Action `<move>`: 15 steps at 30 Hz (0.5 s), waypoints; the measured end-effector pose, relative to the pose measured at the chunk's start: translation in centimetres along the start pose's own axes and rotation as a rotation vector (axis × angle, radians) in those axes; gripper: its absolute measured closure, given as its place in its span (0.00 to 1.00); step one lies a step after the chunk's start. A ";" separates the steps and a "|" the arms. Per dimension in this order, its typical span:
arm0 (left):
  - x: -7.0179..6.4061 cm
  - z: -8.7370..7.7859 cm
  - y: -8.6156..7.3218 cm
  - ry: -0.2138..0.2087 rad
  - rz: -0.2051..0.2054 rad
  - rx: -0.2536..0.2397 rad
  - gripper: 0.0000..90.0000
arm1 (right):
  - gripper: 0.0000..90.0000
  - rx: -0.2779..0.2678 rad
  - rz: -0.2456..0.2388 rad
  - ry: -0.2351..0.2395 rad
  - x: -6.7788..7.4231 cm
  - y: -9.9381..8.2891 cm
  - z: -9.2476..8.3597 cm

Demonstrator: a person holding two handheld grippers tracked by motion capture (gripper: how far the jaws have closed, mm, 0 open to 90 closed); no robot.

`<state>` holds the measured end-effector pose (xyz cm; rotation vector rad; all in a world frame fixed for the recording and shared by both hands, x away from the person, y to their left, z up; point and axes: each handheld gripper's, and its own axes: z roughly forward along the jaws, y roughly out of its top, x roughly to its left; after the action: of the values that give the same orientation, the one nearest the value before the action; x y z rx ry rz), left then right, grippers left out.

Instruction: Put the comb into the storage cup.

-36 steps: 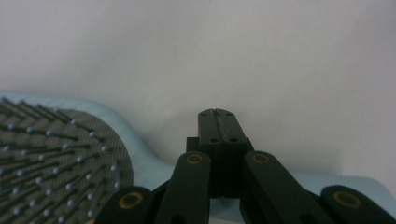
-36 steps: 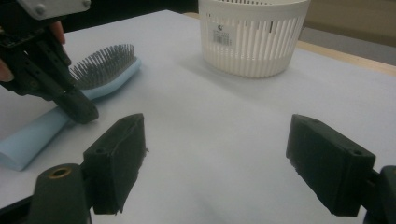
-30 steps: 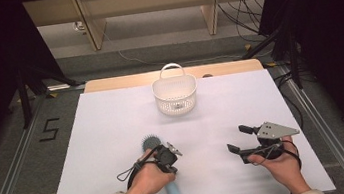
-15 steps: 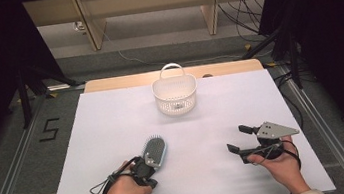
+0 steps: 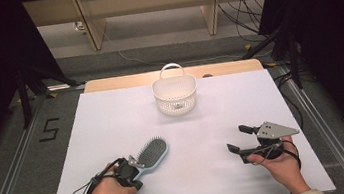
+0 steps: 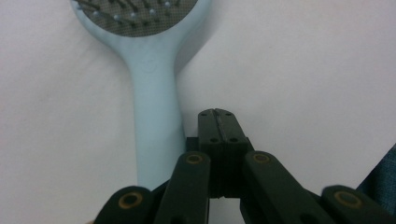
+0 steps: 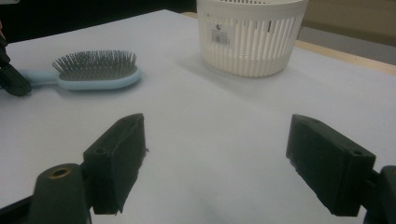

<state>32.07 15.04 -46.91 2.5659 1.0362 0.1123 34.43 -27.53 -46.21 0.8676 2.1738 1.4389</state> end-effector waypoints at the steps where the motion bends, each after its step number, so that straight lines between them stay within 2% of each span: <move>1: 0.0 0.0 -0.1 0.000 -0.004 -0.004 1.00 | 0.23 0.000 0.000 0.000 0.0 0.0 0.0; 9: 0.1 -0.4 -0.5 -0.002 0.010 -0.040 0.99 | 0.23 0.000 0.001 0.001 0.0 0.0 0.0; 13: 0.4 -1.2 -0.7 -0.008 0.018 -0.094 0.91 | 0.23 -0.005 -0.002 0.002 0.0 0.1 -0.1; 15: 0.3 -1.6 -0.8 -0.004 0.038 -0.124 0.88 | 0.23 -0.005 -0.003 0.002 0.0 0.0 -0.1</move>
<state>31.46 16.26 -45.69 2.4732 0.9492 0.1757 34.40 -27.55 -46.14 0.8620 2.1712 1.4434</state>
